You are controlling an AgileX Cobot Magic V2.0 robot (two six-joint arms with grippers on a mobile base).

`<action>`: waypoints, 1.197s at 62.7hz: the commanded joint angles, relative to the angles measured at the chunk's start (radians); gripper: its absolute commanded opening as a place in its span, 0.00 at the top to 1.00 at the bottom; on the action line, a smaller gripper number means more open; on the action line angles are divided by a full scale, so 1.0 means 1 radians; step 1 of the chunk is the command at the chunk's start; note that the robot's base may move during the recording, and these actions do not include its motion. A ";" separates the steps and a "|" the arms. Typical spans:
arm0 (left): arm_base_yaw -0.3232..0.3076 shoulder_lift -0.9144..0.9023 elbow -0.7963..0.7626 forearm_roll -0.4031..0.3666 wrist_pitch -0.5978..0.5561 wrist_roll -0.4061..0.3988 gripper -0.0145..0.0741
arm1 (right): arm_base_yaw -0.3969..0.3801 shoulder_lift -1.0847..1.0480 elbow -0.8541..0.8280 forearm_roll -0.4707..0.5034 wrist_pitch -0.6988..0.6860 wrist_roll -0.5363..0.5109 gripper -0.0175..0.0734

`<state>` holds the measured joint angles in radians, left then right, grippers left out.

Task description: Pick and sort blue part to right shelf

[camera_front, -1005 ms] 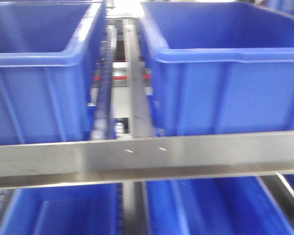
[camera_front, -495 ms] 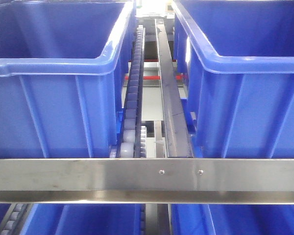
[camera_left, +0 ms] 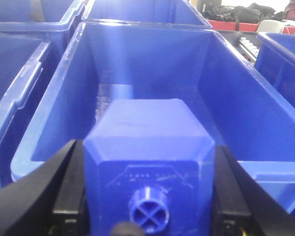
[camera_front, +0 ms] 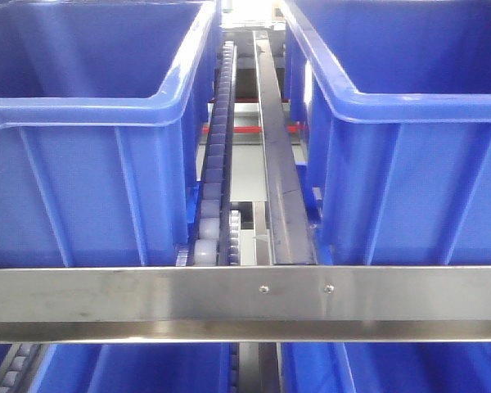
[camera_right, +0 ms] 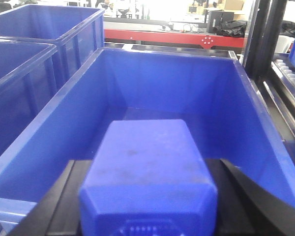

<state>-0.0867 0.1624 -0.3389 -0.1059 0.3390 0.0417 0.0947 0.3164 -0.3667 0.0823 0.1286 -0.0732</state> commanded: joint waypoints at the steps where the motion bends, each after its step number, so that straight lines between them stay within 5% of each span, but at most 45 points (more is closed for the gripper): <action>1: 0.000 0.011 -0.030 -0.010 -0.089 -0.005 0.48 | -0.007 0.008 -0.032 0.002 -0.097 -0.010 0.37; 64: 0.000 0.011 -0.030 -0.013 -0.093 -0.005 0.48 | -0.007 0.008 -0.032 0.002 -0.083 -0.010 0.37; 75: 0.000 0.013 -0.053 -0.094 -0.087 0.005 0.48 | -0.007 0.008 -0.046 0.002 -0.048 -0.010 0.37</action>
<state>-0.0867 0.1624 -0.3436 -0.1614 0.3390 0.0417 0.0947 0.3164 -0.3667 0.0823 0.1543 -0.0732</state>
